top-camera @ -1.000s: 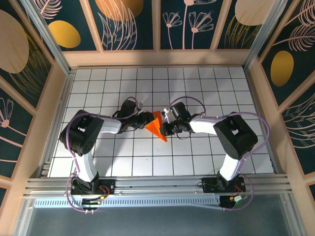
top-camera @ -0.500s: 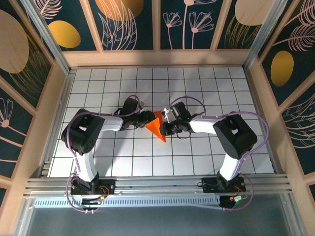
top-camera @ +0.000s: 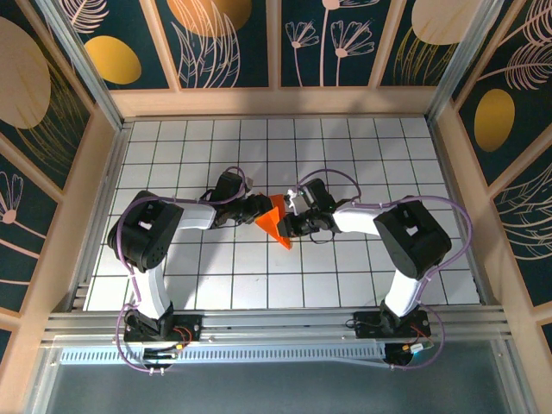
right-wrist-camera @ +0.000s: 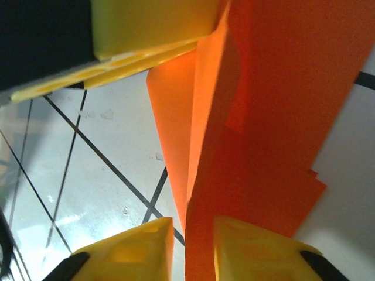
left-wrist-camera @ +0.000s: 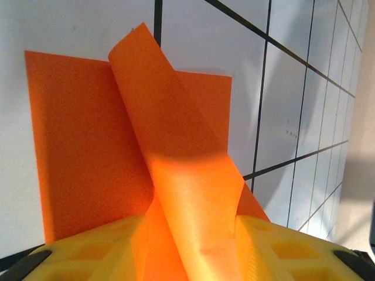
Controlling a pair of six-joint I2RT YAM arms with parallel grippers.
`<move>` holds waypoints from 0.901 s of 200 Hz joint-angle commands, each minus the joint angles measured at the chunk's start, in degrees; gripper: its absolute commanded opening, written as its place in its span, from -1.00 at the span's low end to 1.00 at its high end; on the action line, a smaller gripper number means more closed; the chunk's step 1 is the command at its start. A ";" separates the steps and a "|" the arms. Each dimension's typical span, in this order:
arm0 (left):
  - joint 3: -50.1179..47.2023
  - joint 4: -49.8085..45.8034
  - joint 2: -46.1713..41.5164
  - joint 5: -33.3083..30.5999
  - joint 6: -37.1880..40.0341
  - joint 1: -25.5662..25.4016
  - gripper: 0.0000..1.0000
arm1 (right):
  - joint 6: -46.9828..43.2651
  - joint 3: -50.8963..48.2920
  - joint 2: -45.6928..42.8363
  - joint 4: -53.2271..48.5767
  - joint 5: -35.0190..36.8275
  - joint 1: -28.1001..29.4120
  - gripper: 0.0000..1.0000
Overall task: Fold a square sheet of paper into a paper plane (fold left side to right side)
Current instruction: Fourth fold the wing at the center of the table.
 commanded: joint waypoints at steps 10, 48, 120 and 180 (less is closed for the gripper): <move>-0.21 -5.01 2.60 -3.85 1.68 0.08 -0.14 | 0.95 -1.28 -4.79 1.95 -3.90 -2.50 -0.29; -0.27 -4.82 2.50 -3.80 1.51 0.08 -0.13 | 0.05 -0.17 -4.19 1.22 -4.78 -4.00 -0.13; -0.20 -4.73 2.32 -3.80 1.35 0.09 -0.14 | 0.01 2.81 0.63 0.31 -2.35 -1.39 -0.08; -0.26 -4.71 2.25 -3.79 1.38 0.10 -0.14 | 0.72 4.50 3.95 1.08 -0.66 0.29 -0.07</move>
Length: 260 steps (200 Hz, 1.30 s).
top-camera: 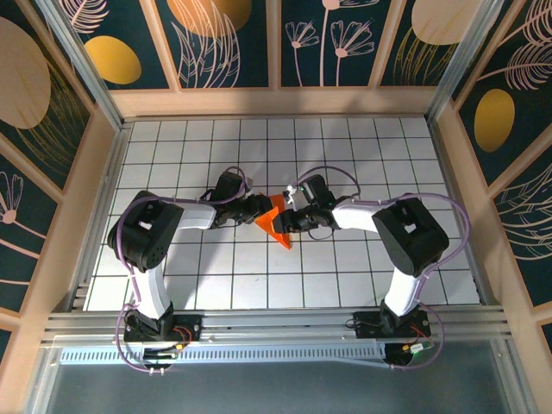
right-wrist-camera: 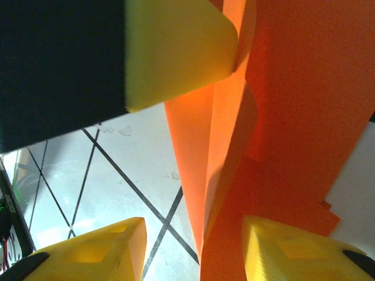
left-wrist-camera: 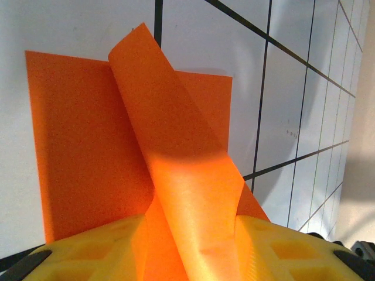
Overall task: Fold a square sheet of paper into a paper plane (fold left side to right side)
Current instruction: Fourth fold the wing at the center of the table.
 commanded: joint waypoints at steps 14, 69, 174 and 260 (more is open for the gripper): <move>-0.36 -4.65 2.16 -3.89 1.40 0.08 -0.14 | 0.00 2.78 2.35 -0.30 2.25 0.87 -0.08; -0.44 -4.55 2.06 -3.86 1.40 0.08 -0.14 | -0.20 3.67 4.03 -0.40 2.58 1.05 -0.27; -0.90 -4.66 1.73 -4.79 1.48 0.08 -0.14 | -1.24 3.76 4.92 0.11 1.35 0.79 -0.73; -1.85 -5.18 -5.40 -6.46 2.23 0.08 -0.06 | -0.91 0.19 2.53 2.55 -3.05 -1.63 -1.00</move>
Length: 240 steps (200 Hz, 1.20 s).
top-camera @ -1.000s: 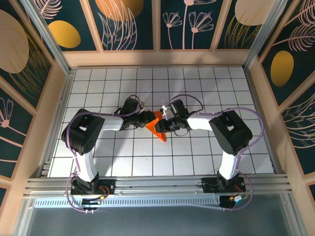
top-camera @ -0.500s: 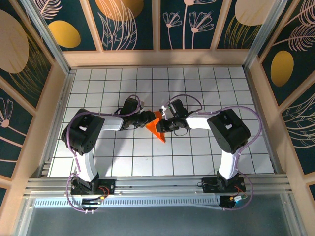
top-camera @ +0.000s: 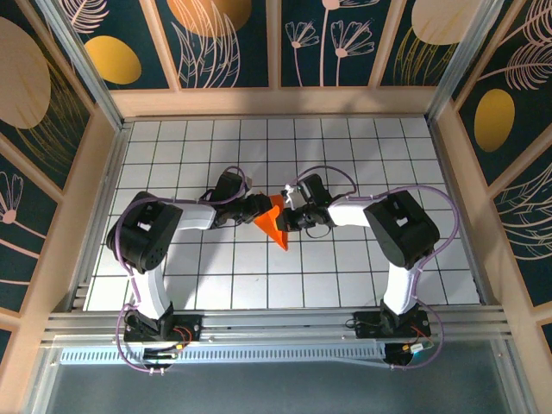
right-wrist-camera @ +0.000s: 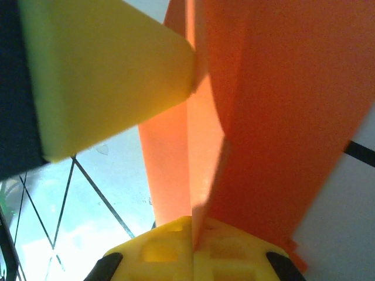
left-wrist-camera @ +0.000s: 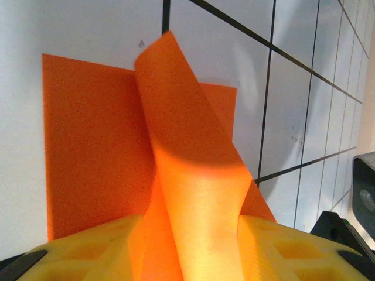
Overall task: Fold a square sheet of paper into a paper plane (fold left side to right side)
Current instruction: Fourth fold the wing at the center of the table.
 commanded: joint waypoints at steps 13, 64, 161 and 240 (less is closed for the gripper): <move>-1.83 -4.21 -6.25 -4.01 1.97 0.43 -0.03 | -0.65 -2.26 -1.75 1.62 -3.85 -1.17 -1.00; -3.03 -6.82 -11.64 -4.48 3.11 0.52 -0.01 | 1.14 -4.10 -1.28 5.69 -10.12 -2.74 -1.00; -1.71 -3.35 -3.29 2.00 2.41 -1.91 -0.11 | 2.12 -4.01 1.65 6.74 -13.92 -3.11 -1.00; -0.08 -4.06 -1.23 0.51 1.89 -2.60 -0.10 | 2.12 -3.60 2.43 6.17 -13.35 -3.11 -1.00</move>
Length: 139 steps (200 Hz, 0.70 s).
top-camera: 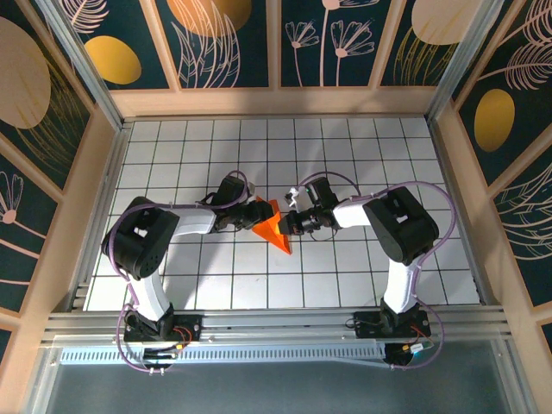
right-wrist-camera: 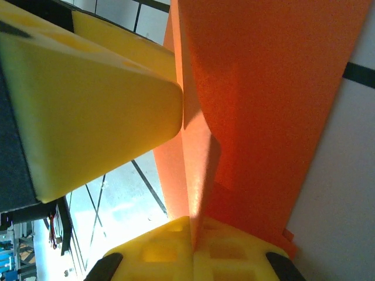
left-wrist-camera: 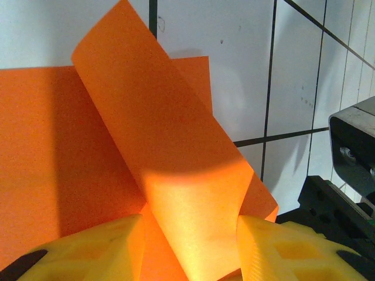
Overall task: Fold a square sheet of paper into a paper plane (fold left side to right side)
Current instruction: Fourth fold the wing at the center of the table.
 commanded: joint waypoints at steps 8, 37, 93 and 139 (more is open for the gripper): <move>1.59 -1.39 1.52 -0.62 0.03 -0.28 -0.10 | 0.48 -0.01 0.66 0.14 -0.61 -0.31 -1.00; 2.31 -3.92 2.82 -2.09 0.81 -0.32 -0.10 | 0.74 0.10 0.56 0.14 -0.61 -0.25 -0.99; 3.16 -7.55 4.25 -4.85 2.61 -0.27 -0.10 | 1.25 -0.17 -0.56 0.76 -0.96 -0.29 -0.70; 3.43 -8.73 4.81 -5.67 3.29 -0.33 -0.10 | 1.93 -0.73 -2.78 1.53 -1.44 -0.32 -0.44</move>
